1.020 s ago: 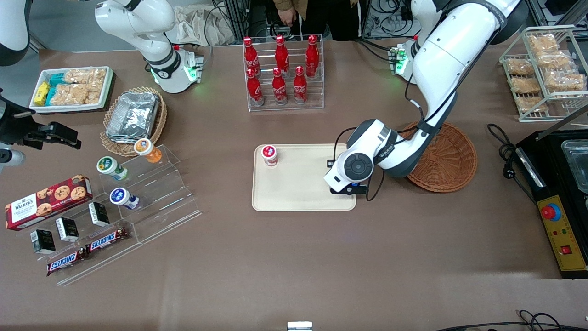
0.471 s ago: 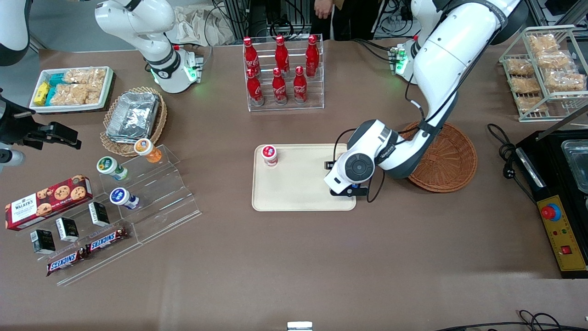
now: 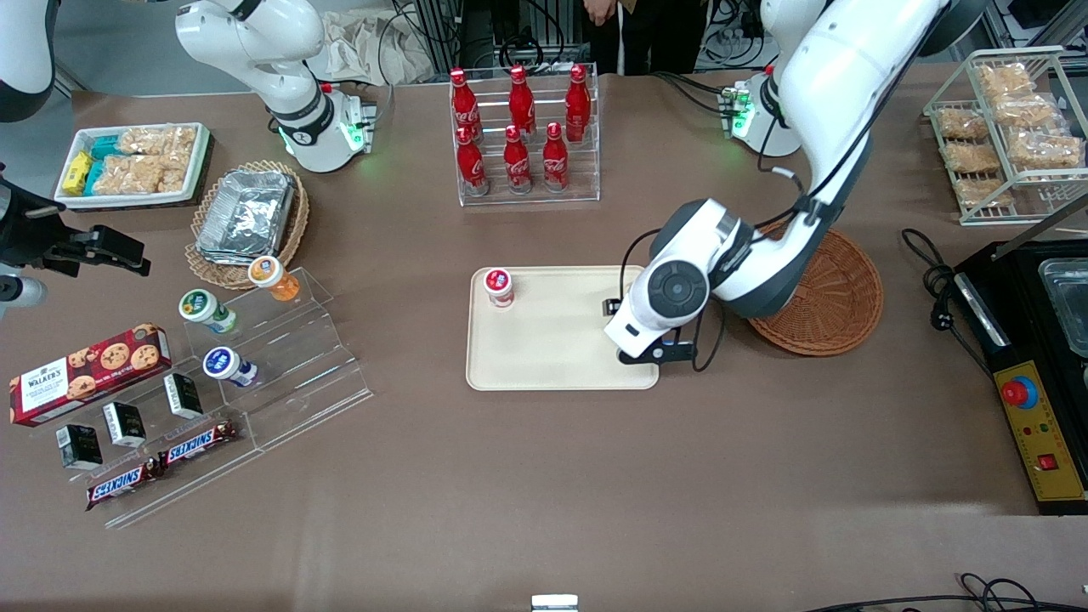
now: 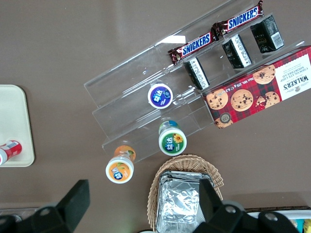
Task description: Place sandwich from basket to tray
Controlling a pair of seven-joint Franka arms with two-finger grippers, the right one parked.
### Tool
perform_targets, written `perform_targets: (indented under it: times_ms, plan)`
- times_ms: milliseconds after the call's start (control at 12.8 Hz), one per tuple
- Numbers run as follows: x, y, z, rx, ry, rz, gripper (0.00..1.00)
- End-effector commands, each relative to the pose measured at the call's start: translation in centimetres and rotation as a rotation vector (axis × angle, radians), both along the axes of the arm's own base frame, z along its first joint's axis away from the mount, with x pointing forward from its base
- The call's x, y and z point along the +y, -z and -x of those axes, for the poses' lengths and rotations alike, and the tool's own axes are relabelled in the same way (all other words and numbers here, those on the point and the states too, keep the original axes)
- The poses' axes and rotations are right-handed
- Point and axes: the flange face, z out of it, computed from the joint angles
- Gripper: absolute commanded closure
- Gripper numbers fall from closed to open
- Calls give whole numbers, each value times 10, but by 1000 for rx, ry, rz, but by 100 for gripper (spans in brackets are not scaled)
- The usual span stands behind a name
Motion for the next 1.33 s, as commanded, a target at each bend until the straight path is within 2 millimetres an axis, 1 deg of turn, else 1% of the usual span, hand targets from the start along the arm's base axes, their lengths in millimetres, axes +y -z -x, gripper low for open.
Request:
perform_targets:
  times_ms: [0, 235, 392, 549, 706, 863, 1020, 1098, 1176, 1255]
  plan:
    - [34, -48, -4, -40, -27, -49, 0]
    - [81, -95, -15, -75, 6, -59, 0]
    - [128, -125, -25, -97, 29, -81, 0]
    - [170, -152, -31, -122, 55, -86, 0]
    - [211, -173, -37, -144, 88, -79, 0]
    - [249, -193, -42, -168, 121, -58, 0]
    - [279, -206, -44, -185, 138, -49, 0]
    - [291, -217, -46, -203, 128, -14, 0]
    - [312, -225, -48, -216, 104, 21, 0]
    - [325, -235, -51, -235, 105, 40, 0]
